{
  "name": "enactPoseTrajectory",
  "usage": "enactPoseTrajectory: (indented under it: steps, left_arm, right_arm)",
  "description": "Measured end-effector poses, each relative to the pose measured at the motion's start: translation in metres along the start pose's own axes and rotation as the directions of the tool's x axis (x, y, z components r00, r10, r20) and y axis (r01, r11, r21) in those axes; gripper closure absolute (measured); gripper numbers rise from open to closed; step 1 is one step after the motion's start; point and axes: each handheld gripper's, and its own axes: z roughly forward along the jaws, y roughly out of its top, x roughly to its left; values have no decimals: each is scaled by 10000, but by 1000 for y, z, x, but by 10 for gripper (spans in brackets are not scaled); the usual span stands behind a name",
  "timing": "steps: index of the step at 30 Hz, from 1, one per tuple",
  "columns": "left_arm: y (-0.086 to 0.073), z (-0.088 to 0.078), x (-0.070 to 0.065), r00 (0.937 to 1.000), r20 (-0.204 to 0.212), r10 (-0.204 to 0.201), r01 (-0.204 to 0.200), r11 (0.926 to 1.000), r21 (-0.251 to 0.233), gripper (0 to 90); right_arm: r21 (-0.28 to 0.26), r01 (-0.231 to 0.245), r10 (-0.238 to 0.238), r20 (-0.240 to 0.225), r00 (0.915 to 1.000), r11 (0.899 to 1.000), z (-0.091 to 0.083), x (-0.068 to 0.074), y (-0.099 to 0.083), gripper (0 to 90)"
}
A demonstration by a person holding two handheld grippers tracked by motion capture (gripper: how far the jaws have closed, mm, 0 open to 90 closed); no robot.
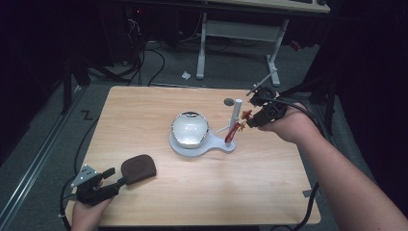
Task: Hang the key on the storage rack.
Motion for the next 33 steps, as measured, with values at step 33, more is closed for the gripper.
enactPoseTrajectory:
  steps: [33]
  left_arm:
    - [-1, -1, 0, 9999, 53, -126, 126, 9999, -11, 319]
  right_arm:
    - [-143, -839, 824, -858, 9929, 9964, 85, -15, -33, 664]
